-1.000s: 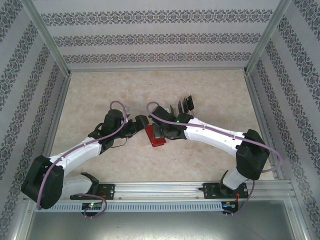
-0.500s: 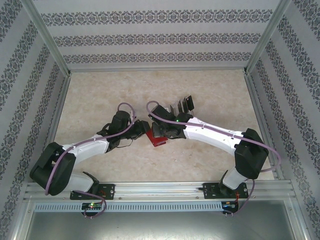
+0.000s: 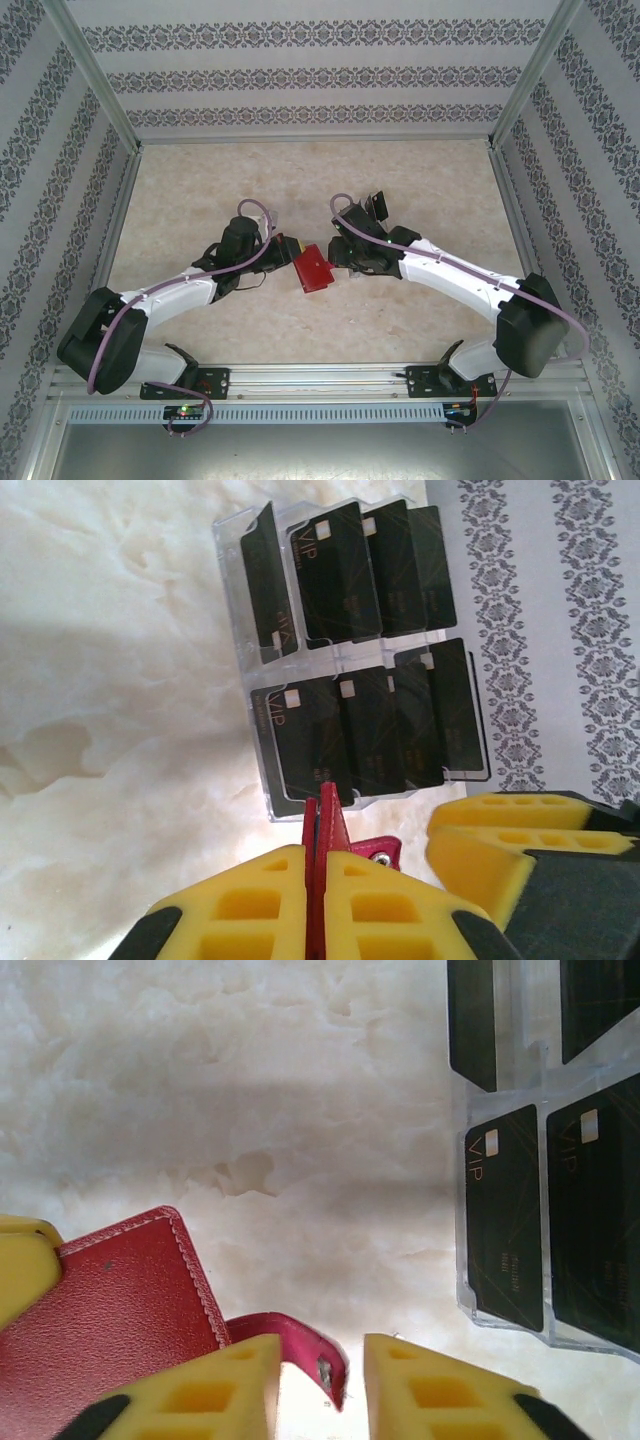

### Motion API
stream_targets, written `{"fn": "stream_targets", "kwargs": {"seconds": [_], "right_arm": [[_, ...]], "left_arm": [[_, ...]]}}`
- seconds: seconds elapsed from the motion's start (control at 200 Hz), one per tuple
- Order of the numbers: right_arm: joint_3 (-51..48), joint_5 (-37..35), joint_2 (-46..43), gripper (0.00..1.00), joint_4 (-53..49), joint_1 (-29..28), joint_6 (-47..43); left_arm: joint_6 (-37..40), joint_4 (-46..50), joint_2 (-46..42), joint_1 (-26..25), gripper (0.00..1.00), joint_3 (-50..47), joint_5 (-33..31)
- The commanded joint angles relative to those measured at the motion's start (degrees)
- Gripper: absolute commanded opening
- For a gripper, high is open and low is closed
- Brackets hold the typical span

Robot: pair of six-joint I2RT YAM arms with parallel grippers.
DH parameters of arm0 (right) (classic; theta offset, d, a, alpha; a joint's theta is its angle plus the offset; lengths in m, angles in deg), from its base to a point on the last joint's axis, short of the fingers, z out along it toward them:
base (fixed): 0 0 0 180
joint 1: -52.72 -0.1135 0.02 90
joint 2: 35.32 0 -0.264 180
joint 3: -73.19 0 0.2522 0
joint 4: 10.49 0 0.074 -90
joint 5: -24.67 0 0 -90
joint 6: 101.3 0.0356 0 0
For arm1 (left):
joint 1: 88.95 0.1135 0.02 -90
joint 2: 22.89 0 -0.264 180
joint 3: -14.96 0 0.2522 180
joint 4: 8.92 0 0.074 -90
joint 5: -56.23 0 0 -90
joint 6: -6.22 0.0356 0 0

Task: Put the credit cards into the card holder

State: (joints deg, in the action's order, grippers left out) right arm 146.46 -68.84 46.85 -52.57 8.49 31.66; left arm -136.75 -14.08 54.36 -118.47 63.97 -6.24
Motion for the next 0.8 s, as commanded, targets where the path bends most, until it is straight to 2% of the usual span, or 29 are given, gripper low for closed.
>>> {"fn": "stream_targets", "kwargs": {"seconds": [0.0, 0.32, 0.51, 0.585, 0.72, 0.794], "right_arm": [[-1.5, 2.6, -1.0, 0.36, 3.9, 0.4, -0.2], [-2.4, 4.0, -0.6, 0.35, 4.5, 0.4, 0.3], [-4.9, 4.0, -2.5, 0.31, 4.4, 0.4, 1.3], [-6.2, 3.7, -3.6, 0.26, 4.7, 0.5, 1.7], [-7.1, 3.9, -4.5, 0.00, 4.9, 1.0, 2.0], [-6.7, 4.7, -4.8, 0.00, 5.1, 1.2, 1.5]], "left_arm": [[2.6, -3.1, -0.7, 0.1, 0.00, 2.3, 2.6], [2.1, -2.6, -1.0, 0.1, 0.00, 3.3, 3.2], [1.9, -2.7, -0.9, 0.1, 0.00, 3.5, 3.0], [1.8, -2.9, -0.6, 0.0, 0.00, 3.6, 3.2], [1.8, -3.1, -0.5, 0.1, 0.00, 3.8, 3.4], [2.5, -1.3, -0.5, 0.1, 0.00, 3.9, 2.3]]}}
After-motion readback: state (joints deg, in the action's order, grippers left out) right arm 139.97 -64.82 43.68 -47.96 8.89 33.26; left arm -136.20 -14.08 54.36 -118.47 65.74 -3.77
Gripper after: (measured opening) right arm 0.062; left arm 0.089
